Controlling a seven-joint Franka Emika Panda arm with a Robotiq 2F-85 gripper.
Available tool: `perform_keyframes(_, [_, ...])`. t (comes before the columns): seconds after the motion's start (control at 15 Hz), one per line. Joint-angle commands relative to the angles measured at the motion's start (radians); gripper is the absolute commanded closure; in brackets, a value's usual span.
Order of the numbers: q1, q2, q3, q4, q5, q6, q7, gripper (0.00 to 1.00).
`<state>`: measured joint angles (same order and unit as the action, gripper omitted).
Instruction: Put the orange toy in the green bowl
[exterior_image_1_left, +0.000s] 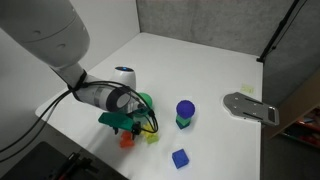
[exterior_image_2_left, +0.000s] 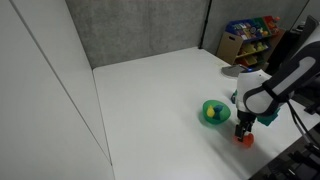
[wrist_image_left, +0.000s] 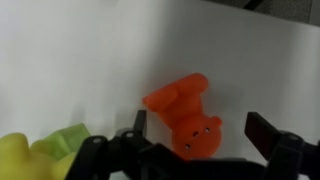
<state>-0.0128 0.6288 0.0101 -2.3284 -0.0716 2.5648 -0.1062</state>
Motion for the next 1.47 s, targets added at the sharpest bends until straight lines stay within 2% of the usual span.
perform_keyframes(0.0, [0.010, 0.016, -0.008, 0.017, -0.027, 0.011, -0.008, 0.00])
perform_keyframes(0.27, [0.012, 0.024, -0.007, 0.020, -0.031, 0.011, -0.009, 0.00])
perform_keyframes(0.33, [0.014, 0.026, -0.007, 0.021, -0.032, 0.012, -0.008, 0.03])
perform_keyframes(0.4, [0.015, 0.028, -0.008, 0.022, -0.033, 0.013, -0.007, 0.26])
perform_keyframes(0.47, [0.016, 0.029, -0.008, 0.022, -0.033, 0.013, -0.007, 0.27])
perform_keyframes(0.53, [0.016, 0.030, -0.008, 0.024, -0.033, 0.013, -0.006, 0.32])
perform_keyframes(0.87, [0.019, 0.026, -0.010, 0.027, -0.033, 0.015, -0.003, 0.73])
perform_keyframes(1.0, [0.017, 0.018, -0.004, 0.024, -0.027, 0.014, -0.005, 0.86])
perform_keyframes(1.07, [0.017, 0.010, 0.000, 0.020, -0.024, 0.013, -0.005, 0.86])
perform_keyframes(1.13, [0.013, -0.001, 0.009, 0.016, -0.016, 0.010, -0.010, 0.91])
perform_keyframes(1.4, [-0.004, -0.052, 0.062, 0.007, 0.018, -0.012, -0.032, 0.93])
